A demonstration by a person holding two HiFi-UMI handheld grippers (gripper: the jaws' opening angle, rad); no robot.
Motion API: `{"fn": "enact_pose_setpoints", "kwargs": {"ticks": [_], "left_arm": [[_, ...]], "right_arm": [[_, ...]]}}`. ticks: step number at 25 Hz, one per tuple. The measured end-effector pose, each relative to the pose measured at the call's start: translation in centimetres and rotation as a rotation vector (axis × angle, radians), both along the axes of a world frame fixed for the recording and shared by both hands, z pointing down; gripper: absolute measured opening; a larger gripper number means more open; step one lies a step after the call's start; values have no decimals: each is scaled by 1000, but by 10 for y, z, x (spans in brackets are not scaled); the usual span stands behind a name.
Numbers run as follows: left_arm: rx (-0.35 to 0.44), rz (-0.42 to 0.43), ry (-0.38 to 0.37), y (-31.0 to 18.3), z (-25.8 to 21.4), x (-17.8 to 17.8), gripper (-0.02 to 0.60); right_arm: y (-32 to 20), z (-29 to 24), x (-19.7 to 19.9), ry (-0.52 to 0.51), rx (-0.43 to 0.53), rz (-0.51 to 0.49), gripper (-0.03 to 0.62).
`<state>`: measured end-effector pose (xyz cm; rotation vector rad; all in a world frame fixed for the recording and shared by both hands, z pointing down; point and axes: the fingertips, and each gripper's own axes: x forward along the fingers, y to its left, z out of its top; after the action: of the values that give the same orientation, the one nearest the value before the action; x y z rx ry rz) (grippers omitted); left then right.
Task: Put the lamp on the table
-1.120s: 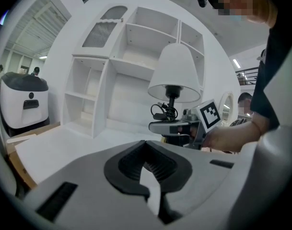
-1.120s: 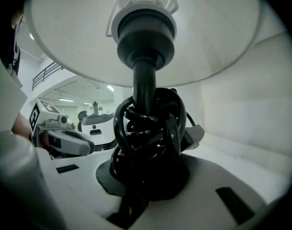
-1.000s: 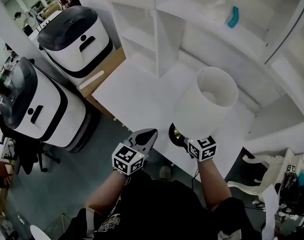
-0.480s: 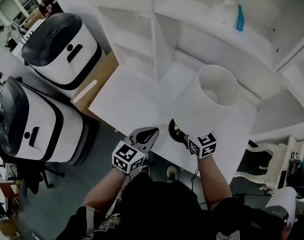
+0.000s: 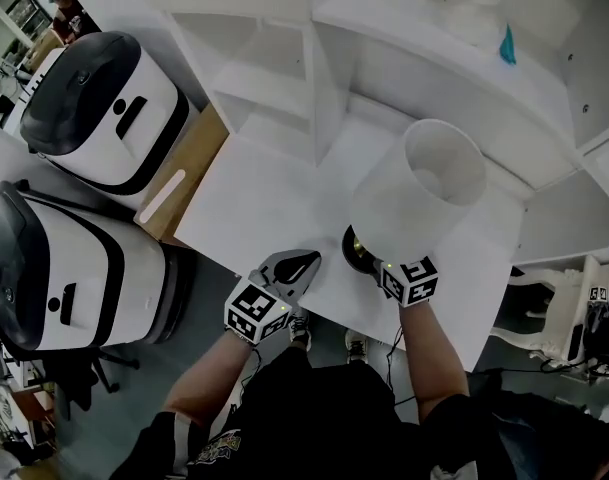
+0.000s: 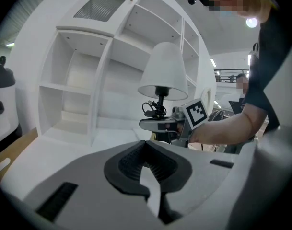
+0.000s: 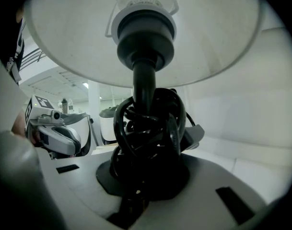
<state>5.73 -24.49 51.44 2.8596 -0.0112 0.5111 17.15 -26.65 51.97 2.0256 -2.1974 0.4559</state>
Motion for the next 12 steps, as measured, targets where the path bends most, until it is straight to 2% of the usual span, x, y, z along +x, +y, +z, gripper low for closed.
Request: {"fn": "enact_pose_setpoints", "kwargs": {"ticks": [12], "left_arm": [[-25,95,-6,-49,26,21,6]], "right_arm": [[-54,34,24,14,-10,65,57]]}}
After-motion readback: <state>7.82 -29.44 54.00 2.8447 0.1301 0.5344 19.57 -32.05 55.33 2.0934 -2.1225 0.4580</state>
